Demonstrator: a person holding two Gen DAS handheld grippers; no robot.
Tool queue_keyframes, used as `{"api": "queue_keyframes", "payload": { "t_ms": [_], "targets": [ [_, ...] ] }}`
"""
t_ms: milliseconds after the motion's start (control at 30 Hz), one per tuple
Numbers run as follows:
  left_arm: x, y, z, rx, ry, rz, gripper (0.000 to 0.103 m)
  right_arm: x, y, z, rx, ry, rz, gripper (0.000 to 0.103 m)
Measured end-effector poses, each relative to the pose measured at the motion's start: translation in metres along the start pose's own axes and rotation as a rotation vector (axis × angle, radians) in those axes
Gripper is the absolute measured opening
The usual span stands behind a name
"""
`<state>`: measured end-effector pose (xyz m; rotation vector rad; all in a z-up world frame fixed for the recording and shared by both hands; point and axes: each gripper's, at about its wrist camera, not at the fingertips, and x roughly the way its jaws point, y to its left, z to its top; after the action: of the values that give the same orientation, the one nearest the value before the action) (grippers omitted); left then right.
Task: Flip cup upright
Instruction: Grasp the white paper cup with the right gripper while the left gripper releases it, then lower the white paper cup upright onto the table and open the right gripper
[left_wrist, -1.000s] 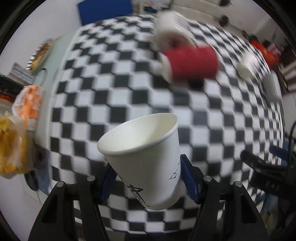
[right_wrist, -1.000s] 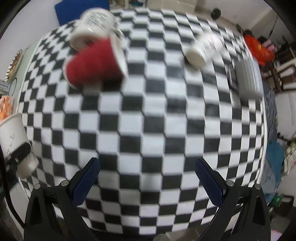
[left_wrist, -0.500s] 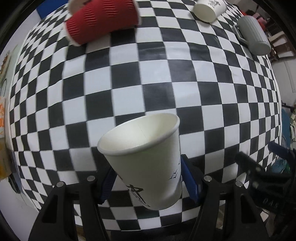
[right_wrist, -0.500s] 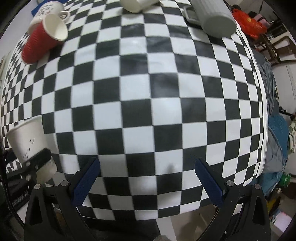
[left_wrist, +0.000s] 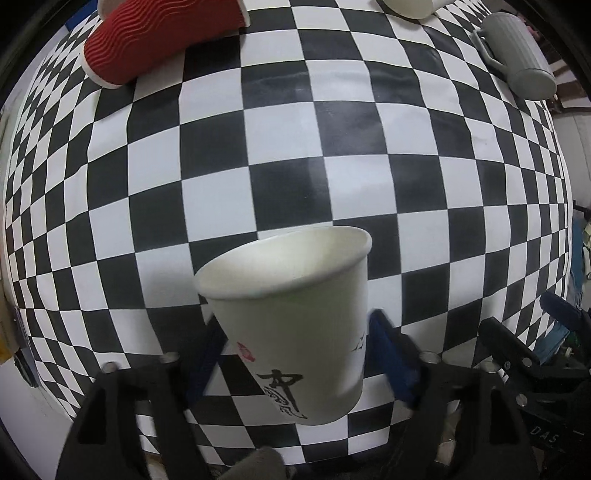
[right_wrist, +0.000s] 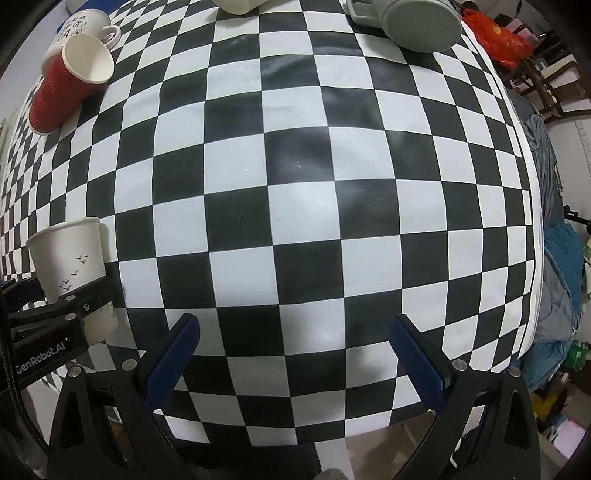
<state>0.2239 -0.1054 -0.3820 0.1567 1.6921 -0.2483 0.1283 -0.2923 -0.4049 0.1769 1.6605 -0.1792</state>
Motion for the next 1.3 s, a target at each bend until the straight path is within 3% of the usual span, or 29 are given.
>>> {"api": "queue_keyframes", "payload": {
  "t_ms": [200,333,433,567,700,833,1100,1200,1267,1300],
  "targets": [
    [-0.022,0.019,0.002,-0.051,-0.063,-0.051,0.089,-0.005,-0.004,0.015,0.004,0.0,0.057,0.103],
    [-0.055,0.042,-0.012,-0.108,-0.212,-0.075,0.09,-0.024,-0.016,0.022,0.021,-0.005,0.136,0.103],
    [-0.086,0.078,-0.024,-0.168,-0.327,0.032,0.09,-0.042,-0.027,0.026,0.027,-0.013,0.217,0.103],
    [-0.088,0.104,-0.055,-0.26,-0.39,0.159,0.09,-0.062,-0.013,0.026,-0.002,-0.03,0.292,0.103],
    [-0.063,0.112,-0.076,-0.307,-0.341,0.216,0.09,-0.058,0.024,0.02,-0.063,-0.004,0.345,0.103],
    [-0.038,0.125,-0.087,-0.35,-0.265,0.19,0.09,-0.041,0.062,0.03,-0.118,0.055,0.345,0.102],
    [-0.008,0.131,-0.087,-0.337,-0.224,0.152,0.09,0.005,0.114,0.042,-0.163,0.179,0.333,0.093],
    [-0.004,0.134,-0.083,-0.333,-0.221,0.151,0.09,0.021,0.13,0.047,-0.165,0.21,0.328,0.082],
    [-0.004,0.137,-0.08,-0.334,-0.221,0.145,0.09,0.028,0.138,0.048,-0.159,0.217,0.333,0.065],
    [-0.003,0.139,-0.075,-0.335,-0.223,0.141,0.09,0.026,0.138,0.049,-0.151,0.205,0.342,0.065]
  ]
}}
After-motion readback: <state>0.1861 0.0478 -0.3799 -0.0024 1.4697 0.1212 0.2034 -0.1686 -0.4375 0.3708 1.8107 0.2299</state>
